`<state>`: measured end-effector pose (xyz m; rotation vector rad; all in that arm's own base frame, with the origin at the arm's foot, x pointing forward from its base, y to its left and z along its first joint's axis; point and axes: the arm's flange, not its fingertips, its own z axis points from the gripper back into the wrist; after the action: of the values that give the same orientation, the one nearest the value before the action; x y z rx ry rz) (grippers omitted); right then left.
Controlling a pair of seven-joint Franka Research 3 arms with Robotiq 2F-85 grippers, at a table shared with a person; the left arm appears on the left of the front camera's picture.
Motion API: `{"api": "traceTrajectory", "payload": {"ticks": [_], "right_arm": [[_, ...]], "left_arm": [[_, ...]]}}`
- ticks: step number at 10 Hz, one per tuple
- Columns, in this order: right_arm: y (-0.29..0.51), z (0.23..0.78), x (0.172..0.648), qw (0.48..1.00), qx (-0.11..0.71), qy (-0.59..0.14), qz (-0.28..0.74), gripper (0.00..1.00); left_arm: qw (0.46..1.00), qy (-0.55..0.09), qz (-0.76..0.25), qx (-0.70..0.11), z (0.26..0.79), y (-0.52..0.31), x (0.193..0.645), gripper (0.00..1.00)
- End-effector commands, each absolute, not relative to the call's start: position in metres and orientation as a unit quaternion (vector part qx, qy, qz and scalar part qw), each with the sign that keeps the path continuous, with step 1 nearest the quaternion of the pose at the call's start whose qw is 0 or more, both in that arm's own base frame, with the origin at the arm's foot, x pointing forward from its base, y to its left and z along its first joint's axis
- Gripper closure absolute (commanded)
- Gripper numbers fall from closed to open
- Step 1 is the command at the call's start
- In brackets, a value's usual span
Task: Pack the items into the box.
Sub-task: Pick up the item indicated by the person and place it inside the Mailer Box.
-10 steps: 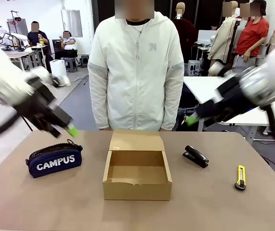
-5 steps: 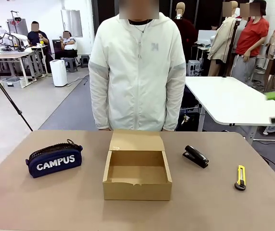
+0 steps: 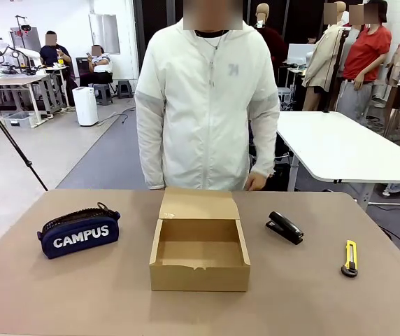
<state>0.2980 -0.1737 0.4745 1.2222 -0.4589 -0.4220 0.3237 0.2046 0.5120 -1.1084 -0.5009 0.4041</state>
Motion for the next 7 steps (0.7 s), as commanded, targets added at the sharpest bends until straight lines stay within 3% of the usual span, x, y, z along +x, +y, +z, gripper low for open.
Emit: {"api": "traceTrajectory", "payload": {"ticks": [1,7], "right_arm": [[-0.1679,0.4891,0.2954,0.776,0.562,-0.226,-0.176,0.00],[-0.1679,0.4891,0.2954,0.776,0.562,-0.226,-0.176,0.00]], "left_arm": [[0.811,-0.230,0.173,-0.509,0.5244,0.2056,0.3227,0.00],[0.811,-0.230,0.173,-0.509,0.5244,0.2056,0.3227,0.00]]}}
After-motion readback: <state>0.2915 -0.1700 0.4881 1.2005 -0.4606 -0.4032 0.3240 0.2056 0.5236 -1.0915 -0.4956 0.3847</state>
